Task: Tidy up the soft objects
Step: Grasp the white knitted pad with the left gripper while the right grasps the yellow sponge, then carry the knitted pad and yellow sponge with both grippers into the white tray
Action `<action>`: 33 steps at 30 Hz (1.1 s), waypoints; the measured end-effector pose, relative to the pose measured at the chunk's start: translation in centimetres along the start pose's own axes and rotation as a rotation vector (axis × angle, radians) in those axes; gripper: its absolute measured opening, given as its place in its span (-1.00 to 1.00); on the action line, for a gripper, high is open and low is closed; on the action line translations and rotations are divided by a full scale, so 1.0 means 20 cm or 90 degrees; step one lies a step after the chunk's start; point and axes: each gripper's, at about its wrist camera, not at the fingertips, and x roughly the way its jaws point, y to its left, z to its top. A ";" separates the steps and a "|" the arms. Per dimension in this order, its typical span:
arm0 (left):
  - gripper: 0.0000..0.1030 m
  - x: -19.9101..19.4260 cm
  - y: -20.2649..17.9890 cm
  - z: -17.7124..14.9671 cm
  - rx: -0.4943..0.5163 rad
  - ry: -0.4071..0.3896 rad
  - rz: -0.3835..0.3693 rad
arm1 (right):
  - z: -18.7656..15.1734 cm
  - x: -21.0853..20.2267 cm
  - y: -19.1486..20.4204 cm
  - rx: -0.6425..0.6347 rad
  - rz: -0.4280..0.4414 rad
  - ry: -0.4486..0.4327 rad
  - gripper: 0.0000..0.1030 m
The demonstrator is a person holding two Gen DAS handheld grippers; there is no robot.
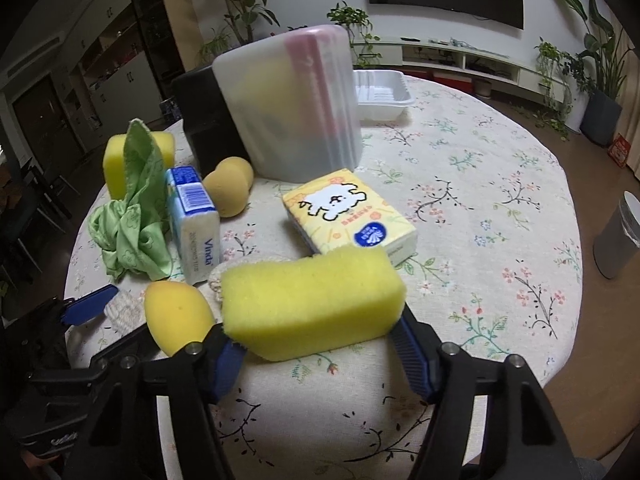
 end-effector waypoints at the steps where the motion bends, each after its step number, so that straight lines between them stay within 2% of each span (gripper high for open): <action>1: 0.01 0.00 0.01 0.00 -0.004 -0.002 -0.005 | 0.00 -0.01 0.00 -0.001 0.003 -0.002 0.31; 8: -0.01 -0.05 0.06 0.01 -0.030 -0.020 -0.020 | -0.01 -0.05 0.01 -0.002 0.010 -0.022 0.28; 20: -0.02 -0.16 0.09 0.07 -0.024 -0.040 -0.025 | 0.01 -0.15 -0.03 0.010 0.012 -0.038 0.27; 28: -0.02 -0.27 0.31 0.18 -0.077 -0.064 -0.005 | 0.07 -0.26 -0.17 0.051 -0.008 -0.044 0.27; 33: -0.02 -0.30 0.51 0.36 -0.099 -0.083 0.019 | 0.18 -0.34 -0.33 0.063 -0.053 -0.068 0.27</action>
